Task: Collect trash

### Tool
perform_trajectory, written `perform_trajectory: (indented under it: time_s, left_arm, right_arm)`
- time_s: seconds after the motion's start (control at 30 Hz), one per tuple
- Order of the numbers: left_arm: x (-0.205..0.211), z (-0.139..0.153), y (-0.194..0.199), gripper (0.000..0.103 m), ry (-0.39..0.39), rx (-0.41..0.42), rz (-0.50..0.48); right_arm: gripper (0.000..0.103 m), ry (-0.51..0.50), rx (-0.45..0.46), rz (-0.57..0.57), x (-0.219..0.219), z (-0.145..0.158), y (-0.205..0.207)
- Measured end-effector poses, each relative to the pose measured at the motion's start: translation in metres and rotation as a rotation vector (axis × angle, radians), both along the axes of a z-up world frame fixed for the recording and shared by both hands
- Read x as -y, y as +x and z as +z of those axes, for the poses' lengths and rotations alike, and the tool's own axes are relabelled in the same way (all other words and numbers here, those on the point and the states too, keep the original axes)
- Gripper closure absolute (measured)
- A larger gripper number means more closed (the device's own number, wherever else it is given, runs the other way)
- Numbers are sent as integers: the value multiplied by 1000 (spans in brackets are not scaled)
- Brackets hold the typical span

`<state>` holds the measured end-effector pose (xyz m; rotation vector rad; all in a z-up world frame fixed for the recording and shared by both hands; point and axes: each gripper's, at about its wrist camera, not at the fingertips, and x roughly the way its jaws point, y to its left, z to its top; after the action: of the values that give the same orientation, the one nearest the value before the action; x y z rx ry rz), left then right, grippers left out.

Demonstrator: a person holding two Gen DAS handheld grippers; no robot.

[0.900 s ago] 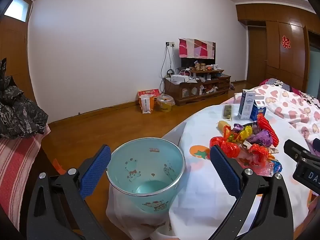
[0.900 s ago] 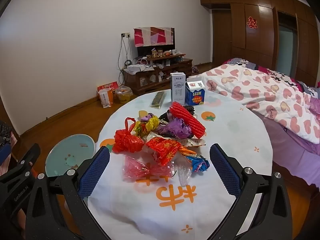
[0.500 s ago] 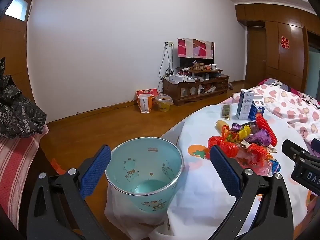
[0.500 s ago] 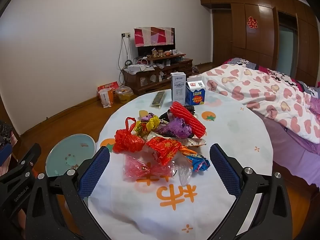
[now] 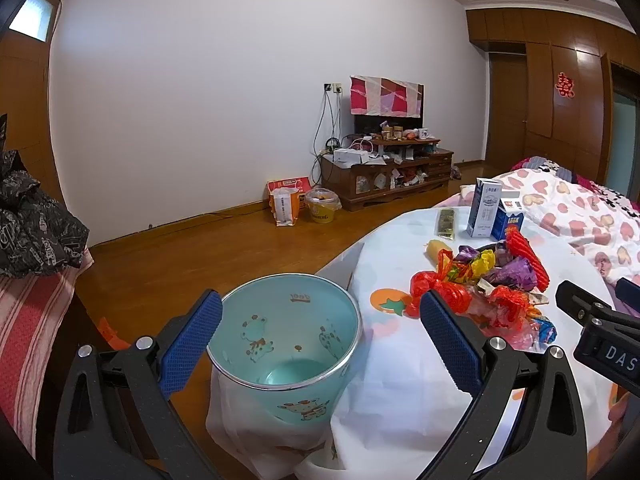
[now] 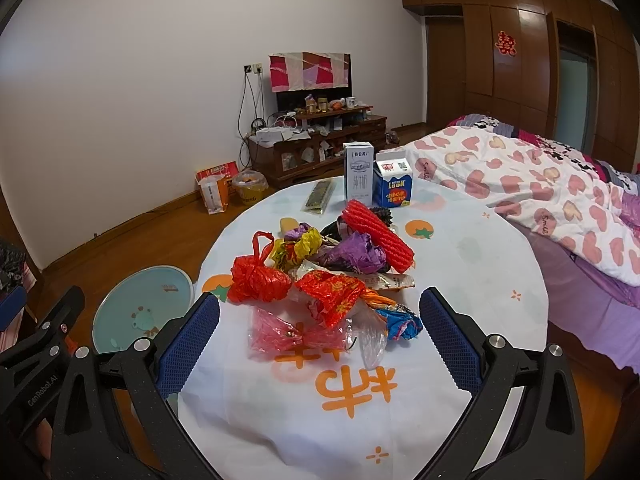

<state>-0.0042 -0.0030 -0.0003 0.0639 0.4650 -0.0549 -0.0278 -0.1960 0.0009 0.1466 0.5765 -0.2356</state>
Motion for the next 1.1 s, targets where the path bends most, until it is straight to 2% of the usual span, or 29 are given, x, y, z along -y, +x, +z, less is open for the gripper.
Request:
perform_trajectory:
  time_s: [1.1]
  left_arm:
    - [1, 0, -1, 6, 3, -1, -5]
  right_arm:
    - [5, 3, -1, 4, -4, -6, 4]
